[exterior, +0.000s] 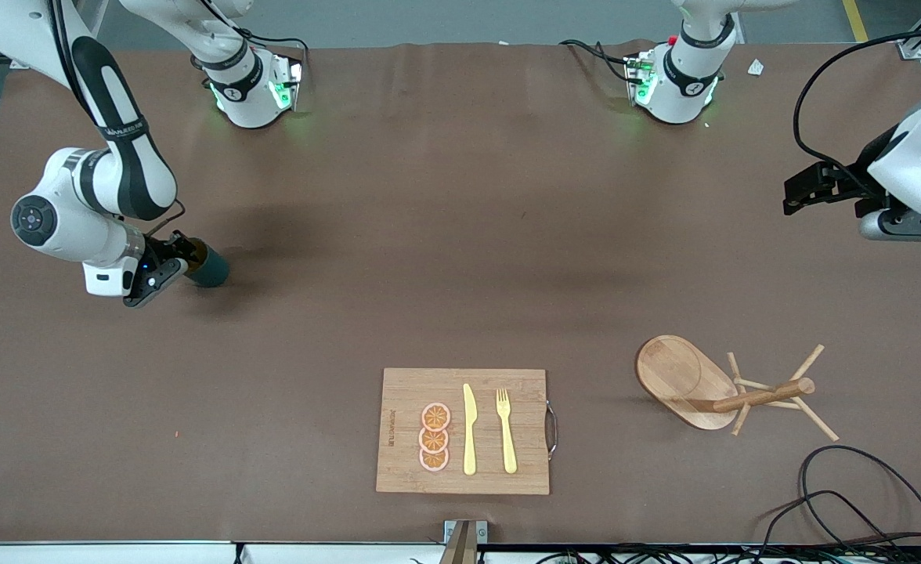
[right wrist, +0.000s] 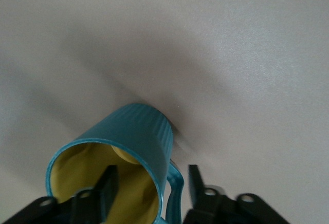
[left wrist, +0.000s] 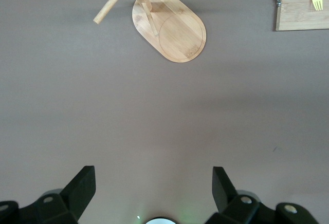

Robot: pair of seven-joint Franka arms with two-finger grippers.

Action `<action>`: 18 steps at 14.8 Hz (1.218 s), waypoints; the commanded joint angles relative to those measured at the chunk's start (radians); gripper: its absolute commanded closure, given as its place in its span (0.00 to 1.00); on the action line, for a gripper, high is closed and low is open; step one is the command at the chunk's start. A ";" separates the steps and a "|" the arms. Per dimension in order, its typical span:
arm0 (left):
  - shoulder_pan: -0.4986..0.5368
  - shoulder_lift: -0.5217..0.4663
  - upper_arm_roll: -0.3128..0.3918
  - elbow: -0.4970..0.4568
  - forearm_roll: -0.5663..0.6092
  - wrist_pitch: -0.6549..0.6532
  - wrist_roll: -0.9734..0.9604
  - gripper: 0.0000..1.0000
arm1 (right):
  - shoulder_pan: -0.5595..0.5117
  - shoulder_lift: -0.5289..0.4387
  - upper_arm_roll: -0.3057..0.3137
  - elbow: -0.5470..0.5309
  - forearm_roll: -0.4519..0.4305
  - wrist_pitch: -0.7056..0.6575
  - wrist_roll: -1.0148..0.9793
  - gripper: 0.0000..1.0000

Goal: Pass cup and hang on rack
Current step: 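Lower the right gripper and grasp the teal mug's rim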

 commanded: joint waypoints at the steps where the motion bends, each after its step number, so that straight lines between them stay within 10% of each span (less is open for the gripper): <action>1: -0.003 -0.010 -0.010 0.002 0.000 -0.022 0.000 0.00 | -0.026 -0.001 0.010 -0.014 0.021 0.016 -0.027 0.97; 9: -0.003 -0.008 -0.012 0.002 0.000 -0.022 -0.003 0.00 | 0.009 -0.013 0.016 0.055 0.101 -0.099 0.097 1.00; 18: 0.000 -0.010 -0.013 0.002 0.000 -0.031 -0.001 0.00 | 0.369 -0.024 0.022 0.109 0.106 -0.106 0.755 1.00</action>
